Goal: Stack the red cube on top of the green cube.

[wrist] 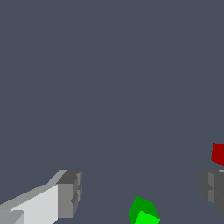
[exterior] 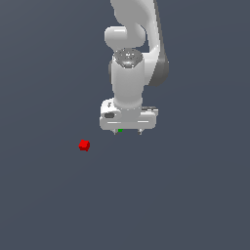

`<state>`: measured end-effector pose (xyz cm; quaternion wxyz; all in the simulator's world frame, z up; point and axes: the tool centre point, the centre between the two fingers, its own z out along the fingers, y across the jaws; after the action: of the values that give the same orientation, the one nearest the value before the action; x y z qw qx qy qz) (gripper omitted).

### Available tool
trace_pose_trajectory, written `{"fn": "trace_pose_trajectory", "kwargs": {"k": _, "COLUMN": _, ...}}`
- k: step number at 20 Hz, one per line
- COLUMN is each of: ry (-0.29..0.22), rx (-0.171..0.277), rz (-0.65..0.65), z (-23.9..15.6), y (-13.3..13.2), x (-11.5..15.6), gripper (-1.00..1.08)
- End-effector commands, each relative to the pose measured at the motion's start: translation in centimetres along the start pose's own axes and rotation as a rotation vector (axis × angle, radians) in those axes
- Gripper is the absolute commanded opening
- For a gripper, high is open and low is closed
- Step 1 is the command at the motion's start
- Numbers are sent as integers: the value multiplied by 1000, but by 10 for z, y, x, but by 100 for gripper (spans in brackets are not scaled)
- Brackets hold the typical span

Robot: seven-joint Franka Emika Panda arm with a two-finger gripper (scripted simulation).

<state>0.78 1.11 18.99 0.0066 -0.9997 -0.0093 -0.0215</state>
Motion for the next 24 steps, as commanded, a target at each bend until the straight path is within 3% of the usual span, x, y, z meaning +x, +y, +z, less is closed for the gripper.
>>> {"fn": "trace_pose_trajectory", "kwargs": {"k": 1, "ry": 0, "rx": 0, "rz": 0, "z": 0, "y": 0, "x": 0, "gripper": 100}}
{"fn": "trace_pose_trajectory", "kwargs": {"k": 8, "ry": -6, "rx": -3, "rz": 26, "z": 16, "y": 31, "x": -4, "gripper": 100}}
{"fn": "trace_pose_trajectory", "kwargs": {"k": 19, "ry": -32, "rx": -15, "rz": 143, "z": 87, "y": 169, "x": -31, "gripper": 100}}
{"fn": "trace_pose_trajectory", "kwargs": {"k": 24, "ry": -39, "rx": -17, "rz": 177, "z": 108, "y": 210, "x": -41, "gripper": 100}}
